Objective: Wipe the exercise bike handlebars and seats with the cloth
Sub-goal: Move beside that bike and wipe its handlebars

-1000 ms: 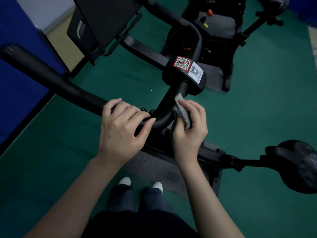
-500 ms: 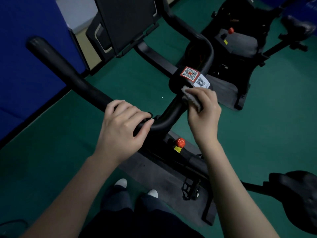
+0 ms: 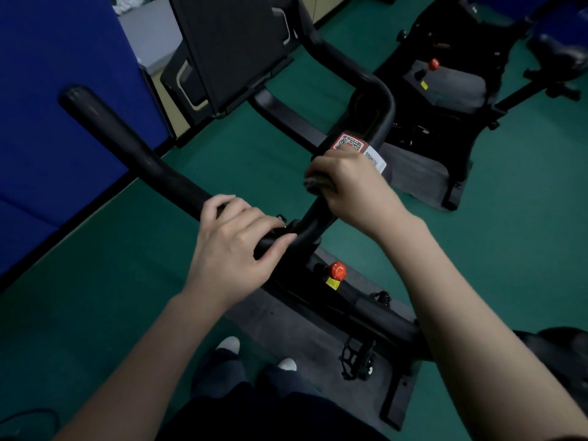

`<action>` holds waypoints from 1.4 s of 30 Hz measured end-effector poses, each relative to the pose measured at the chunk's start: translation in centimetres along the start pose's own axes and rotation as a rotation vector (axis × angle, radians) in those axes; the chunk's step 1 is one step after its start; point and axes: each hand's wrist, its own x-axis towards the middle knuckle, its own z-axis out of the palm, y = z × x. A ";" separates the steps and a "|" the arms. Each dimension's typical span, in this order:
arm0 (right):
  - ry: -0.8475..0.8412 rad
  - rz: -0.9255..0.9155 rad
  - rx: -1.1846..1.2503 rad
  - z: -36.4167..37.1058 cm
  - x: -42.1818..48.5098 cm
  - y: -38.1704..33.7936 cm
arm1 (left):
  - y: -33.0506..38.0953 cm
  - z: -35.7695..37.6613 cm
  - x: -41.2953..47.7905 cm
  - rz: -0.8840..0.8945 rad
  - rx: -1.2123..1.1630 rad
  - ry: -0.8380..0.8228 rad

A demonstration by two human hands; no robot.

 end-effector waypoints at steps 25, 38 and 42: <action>0.910 0.968 1.552 9.6 -6.1 -4.5 | -0.5 0.7 -0.3 0.043 0.052 0.064; 0.661 0.927 1.703 9.9 -7.9 -6.0 | -0.5 0.9 -0.3 0.048 0.053 0.088; 0.660 0.866 1.308 7.7 -9.7 -4.3 | -0.6 0.8 -0.2 0.047 0.034 0.075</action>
